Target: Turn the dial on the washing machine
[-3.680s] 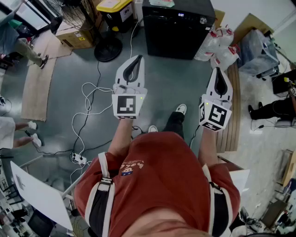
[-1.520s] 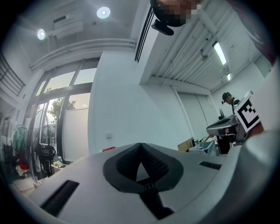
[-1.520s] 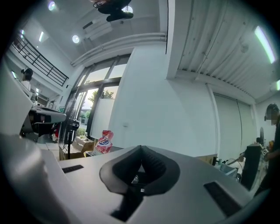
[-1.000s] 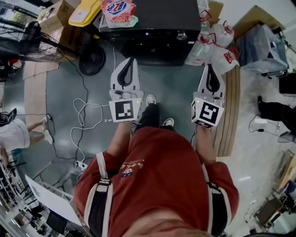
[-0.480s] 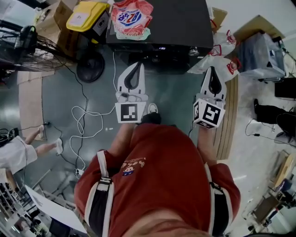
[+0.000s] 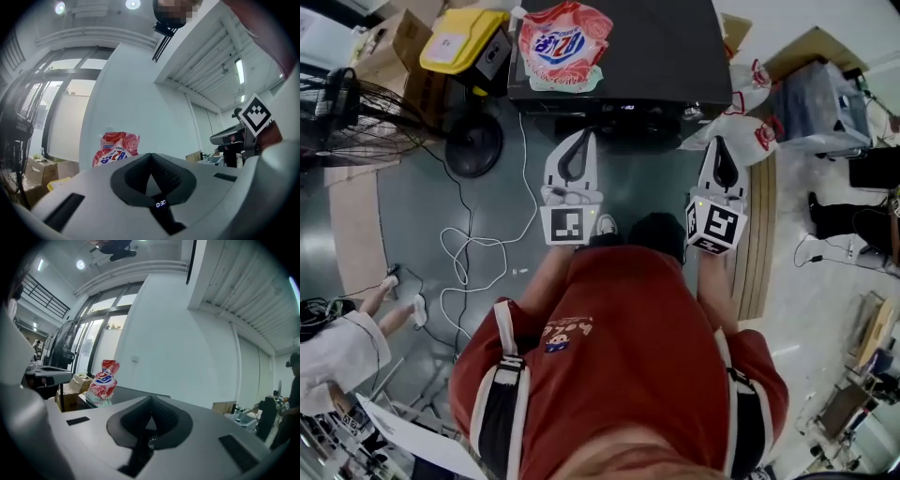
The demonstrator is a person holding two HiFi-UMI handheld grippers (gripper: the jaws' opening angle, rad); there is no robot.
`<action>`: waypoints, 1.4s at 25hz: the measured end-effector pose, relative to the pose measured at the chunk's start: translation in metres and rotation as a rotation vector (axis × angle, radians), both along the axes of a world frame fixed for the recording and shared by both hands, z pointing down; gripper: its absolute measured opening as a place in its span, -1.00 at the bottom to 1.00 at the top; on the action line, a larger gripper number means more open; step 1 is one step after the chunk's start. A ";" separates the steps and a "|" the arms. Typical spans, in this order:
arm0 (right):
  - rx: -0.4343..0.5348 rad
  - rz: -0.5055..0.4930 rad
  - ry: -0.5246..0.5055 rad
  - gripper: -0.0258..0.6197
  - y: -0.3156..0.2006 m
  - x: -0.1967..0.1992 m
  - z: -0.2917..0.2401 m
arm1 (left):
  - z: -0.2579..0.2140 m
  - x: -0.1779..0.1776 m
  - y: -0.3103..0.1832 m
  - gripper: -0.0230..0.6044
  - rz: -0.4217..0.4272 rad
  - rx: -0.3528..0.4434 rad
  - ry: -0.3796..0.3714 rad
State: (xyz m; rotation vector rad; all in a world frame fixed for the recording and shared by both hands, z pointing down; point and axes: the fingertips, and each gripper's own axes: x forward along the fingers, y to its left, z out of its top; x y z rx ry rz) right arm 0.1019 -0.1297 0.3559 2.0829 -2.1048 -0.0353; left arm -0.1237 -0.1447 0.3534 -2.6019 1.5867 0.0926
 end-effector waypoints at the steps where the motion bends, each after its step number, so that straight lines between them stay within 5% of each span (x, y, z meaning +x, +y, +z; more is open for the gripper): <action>1: -0.007 0.006 0.002 -0.90 -0.004 0.003 0.004 | 0.004 0.002 -0.003 -0.90 0.002 -0.010 0.004; 31: -0.265 -0.076 0.012 -0.89 -0.072 0.033 0.198 | 0.125 0.068 -0.048 -0.90 0.012 -0.154 -0.085; 35: -0.284 -0.074 0.015 -0.67 -0.079 0.040 0.207 | 0.132 0.075 -0.052 -0.90 0.013 -0.154 -0.103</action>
